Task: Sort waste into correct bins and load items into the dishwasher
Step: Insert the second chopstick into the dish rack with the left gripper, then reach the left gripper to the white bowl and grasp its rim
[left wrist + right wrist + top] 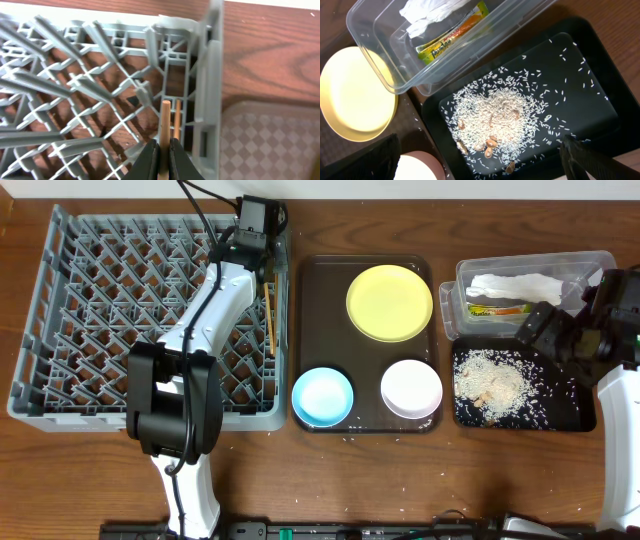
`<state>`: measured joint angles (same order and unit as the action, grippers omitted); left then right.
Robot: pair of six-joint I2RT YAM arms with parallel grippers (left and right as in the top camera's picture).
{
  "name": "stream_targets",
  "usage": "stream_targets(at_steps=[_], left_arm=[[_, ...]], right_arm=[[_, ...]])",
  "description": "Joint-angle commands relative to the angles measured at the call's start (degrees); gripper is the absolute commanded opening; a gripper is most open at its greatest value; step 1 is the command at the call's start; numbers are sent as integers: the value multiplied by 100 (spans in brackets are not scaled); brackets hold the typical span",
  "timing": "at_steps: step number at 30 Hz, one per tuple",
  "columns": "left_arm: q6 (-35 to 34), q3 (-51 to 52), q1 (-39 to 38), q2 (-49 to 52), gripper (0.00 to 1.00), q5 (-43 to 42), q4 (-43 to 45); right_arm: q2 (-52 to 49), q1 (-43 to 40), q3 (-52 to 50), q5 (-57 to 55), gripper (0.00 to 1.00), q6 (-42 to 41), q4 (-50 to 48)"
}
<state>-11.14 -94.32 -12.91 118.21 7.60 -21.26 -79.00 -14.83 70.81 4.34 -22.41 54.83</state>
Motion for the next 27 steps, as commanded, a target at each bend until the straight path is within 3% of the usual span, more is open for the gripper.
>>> stream_targets(at_steps=[1,5,12,13,15,18,22,27], left_arm=[[369,-127,-9,-79,14,-249,-61],[363,-127,-9,-195,43,-264,-120],[341,-127,-46,-962,45,-385,-809],[321,-127,-136,-1340,45,-1150,-1432],[203,-127,-278,-1545,45,-1882,-1971],[-87,-125,-595,-1631,45,-2494,-2669],[-164,-26,-1200,-1572,48,-2601,-3368],[-387,256,-1886,-1545,50,-2597,-3362]], right_arm=[[37,-52,50,22,99,-70,7],[37,-52,50,22,99,-70,7],[37,-52,50,22,99,-70,7],[37,-52,50,22,99,-70,7],[37,-52,50,22,99,-70,7],[37,-52,50,24,99,-70,13],[35,-48,50,22,99,-70,24],[35,-52,50,22,99,-70,24]])
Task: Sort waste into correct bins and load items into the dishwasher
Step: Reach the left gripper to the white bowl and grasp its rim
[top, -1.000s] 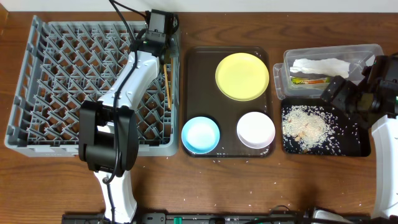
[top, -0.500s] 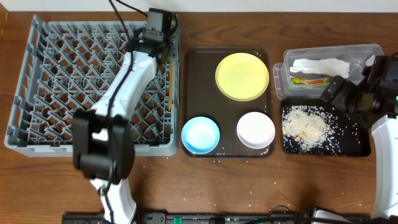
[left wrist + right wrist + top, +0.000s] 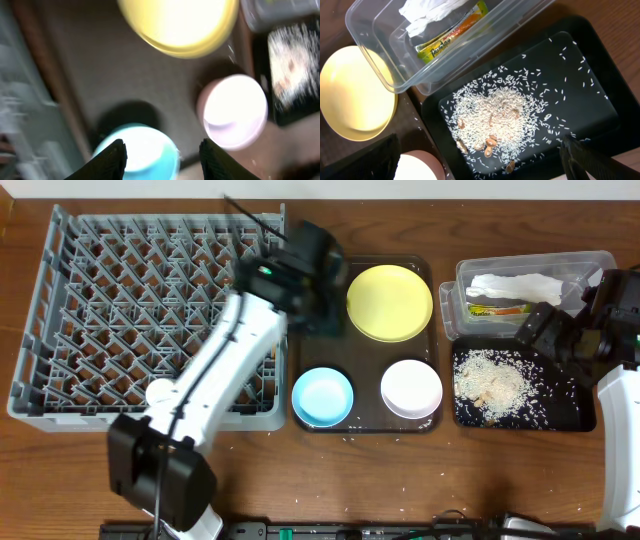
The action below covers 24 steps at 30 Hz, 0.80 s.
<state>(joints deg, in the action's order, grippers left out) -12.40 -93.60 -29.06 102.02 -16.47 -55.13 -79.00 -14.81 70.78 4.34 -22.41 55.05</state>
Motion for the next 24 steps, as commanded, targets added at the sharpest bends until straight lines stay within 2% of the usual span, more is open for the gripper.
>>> stream_targets(at_steps=[1,6,13,19,24], left_arm=[[-297,271,-391,74,52,-186,107],[-802,833,-846,74,61,341,693],[-940,2068,-1274,116,67,413,2977],[-1051,2225,-1314,638,65,450,3499],[-1047,2223,-1316,1165,53,284,3517]], right_arm=[[35,-55,52,22,99,-70,2],[35,-55,52,22,99,-70,2],[35,-55,52,22,99,-70,2],[35,-55,52,22,99,-70,2],[35,-55,52,22,99,-70,2]])
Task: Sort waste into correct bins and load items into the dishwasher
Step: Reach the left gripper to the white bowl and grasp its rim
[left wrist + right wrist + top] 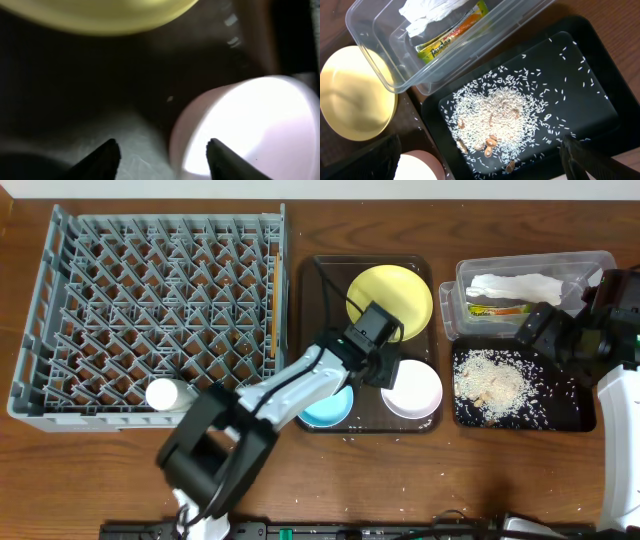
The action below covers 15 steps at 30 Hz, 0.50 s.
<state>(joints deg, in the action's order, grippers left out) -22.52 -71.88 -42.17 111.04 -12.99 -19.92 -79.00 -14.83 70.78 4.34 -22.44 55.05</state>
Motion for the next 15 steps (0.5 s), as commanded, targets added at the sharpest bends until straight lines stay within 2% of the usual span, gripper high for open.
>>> stream_targets(at_steps=[1,4,6,10,15], left_arm=[[-33,50,-9,304,52,-94,2],[-39,50,-28,426,44,-133,107],[-74,50,-55,470,34,-136,133],[-74,42,-116,466,8,-136,160],[-35,-125,-92,387,7,-136,39]], right_arm=[[35,-52,52,22,99,-68,2],[37,-52,52,22,99,-68,2],[35,-52,52,22,99,-68,2],[35,-52,52,22,99,-68,2],[35,-52,52,22,99,-68,2]])
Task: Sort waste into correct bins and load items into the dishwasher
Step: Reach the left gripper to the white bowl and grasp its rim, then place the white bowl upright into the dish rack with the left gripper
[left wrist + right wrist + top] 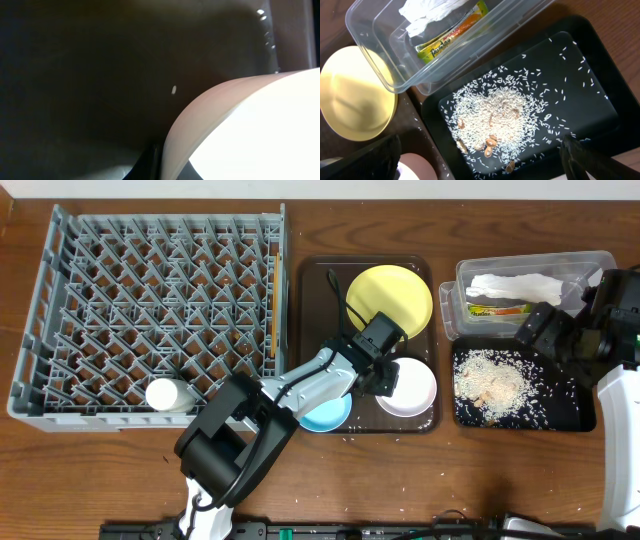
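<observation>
A white bowl (410, 388) sits at the front right of the brown tray (318, 290), and my left gripper (383, 374) is shut on its left rim. In the left wrist view the bowl's pale rim (200, 120) runs down between the dark jaws of the left gripper (162, 162). A blue bowl (326, 410) lies partly under my left arm. The yellow plate (390, 302) lies at the tray's back. My right gripper (480, 150) hangs open above the black tray of rice (500, 112).
A grey dish rack (150, 310) fills the left side, holding wooden chopsticks (270, 315) along its right wall and a white cup (165, 394) near the front. A clear bin (530, 285) with paper and wrappers stands behind the black tray (570, 415).
My left gripper was open with its fingers either side of the white bowl's left rim. It is now lower and shut on that rim. The right arm has not moved.
My left gripper was shut on a chopstick at the rack's far right corner. Then it was open over the brown tray, the chopsticks left in the rack. Then it stood open at the white bowl's rim, and now grips it. The right gripper stayed open over the rice.
</observation>
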`<state>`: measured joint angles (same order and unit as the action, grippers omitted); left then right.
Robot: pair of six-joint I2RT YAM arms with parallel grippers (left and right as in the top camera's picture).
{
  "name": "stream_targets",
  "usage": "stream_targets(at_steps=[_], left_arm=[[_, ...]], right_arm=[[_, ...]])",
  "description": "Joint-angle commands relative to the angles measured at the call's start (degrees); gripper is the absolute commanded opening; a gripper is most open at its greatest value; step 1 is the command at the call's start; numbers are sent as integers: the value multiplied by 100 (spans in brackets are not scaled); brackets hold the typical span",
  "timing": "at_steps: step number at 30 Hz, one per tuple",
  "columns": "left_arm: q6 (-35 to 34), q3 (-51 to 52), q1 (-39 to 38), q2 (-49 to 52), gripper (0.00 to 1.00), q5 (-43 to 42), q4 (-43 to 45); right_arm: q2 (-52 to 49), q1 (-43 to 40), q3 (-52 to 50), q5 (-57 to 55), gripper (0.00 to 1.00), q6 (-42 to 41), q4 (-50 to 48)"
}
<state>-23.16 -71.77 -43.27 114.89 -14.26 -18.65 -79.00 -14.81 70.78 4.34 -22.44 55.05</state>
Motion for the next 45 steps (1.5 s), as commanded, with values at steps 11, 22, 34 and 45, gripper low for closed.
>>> stream_targets(at_steps=[11,22,34,45], left_arm=[[363,-1043,839,-1718,7,2164,-2157],[553,-848,2052,-2406,7,8105,-3849],[546,-822,2358,-1193,7,9232,-3598],[308,-822,2345,-260,7,9482,-3482]], right_arm=[[35,-55,52,22,99,-68,2],[35,-55,52,20,99,-68,4],[35,-55,52,22,99,-68,2],[35,-55,52,22,99,-68,2]])
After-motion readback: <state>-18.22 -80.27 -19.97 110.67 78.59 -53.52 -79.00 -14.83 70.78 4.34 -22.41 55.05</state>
